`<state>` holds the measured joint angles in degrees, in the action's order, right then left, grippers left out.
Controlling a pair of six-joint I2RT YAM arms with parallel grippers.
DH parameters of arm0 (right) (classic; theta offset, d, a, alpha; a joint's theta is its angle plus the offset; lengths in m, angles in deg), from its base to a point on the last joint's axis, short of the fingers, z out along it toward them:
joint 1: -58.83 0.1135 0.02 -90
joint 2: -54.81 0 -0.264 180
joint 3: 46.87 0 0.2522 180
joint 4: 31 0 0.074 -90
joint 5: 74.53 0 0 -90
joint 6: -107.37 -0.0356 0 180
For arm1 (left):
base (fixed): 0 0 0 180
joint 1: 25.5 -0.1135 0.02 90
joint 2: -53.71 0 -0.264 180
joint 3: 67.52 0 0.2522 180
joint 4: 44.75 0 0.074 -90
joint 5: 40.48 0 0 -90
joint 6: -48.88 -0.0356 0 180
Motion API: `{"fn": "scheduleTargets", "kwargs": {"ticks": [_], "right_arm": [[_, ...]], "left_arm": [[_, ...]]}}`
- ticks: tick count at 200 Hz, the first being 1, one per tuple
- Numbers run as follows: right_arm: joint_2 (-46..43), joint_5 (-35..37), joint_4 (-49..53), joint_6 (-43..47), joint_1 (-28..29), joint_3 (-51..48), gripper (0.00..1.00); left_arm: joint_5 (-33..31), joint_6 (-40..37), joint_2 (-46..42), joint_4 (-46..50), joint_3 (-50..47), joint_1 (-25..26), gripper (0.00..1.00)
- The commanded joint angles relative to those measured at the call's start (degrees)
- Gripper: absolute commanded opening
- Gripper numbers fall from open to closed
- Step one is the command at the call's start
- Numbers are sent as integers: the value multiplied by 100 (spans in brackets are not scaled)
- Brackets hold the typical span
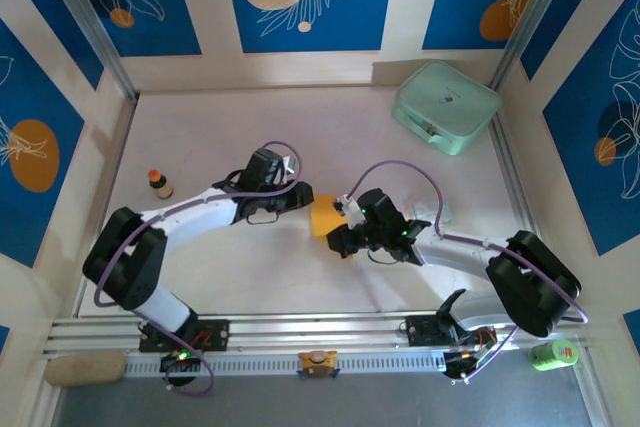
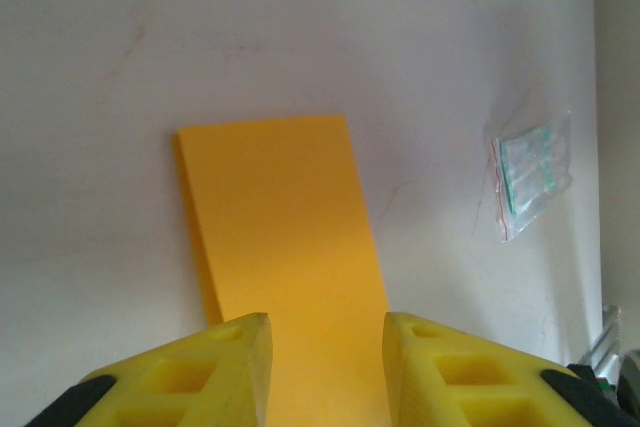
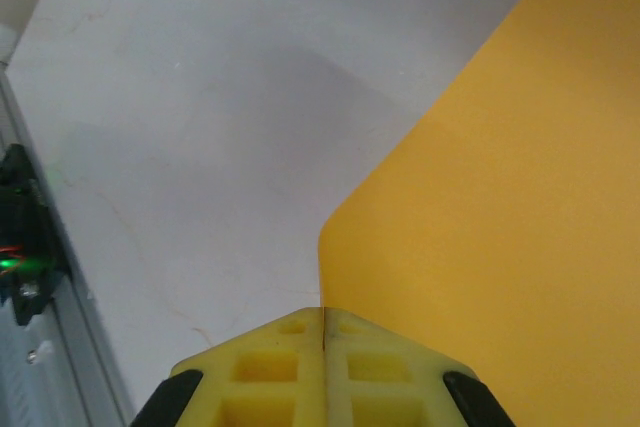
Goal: Fold a paper plane with a square sheet of paper (pick it up from the middle)
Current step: Third fold the triangle at the center of the table.
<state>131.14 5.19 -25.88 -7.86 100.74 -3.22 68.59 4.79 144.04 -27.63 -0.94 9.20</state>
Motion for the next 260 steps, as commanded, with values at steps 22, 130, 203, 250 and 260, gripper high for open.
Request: {"fn": "scheduleTargets", "kwargs": {"ticks": [22,130,203,250,260], "right_arm": [[157,-725,-298,-286,-56,37,0],[347,-776,-283,-298,-43,74,0],[404,-772,-179,-223,-52,140,0],[408,-971,-253,-272,-87,113,0],[409,-967,-275,-288,-95,88,0]], "left_arm": [[702,-169,617,-39,416,-60,30],[1058,-399,1579,139,932,-60,23],[934,-520,1479,137,1029,-60,23],[963,-566,1621,140,1080,-72,18],[990,-558,1691,130,1096,-68,18]]}}
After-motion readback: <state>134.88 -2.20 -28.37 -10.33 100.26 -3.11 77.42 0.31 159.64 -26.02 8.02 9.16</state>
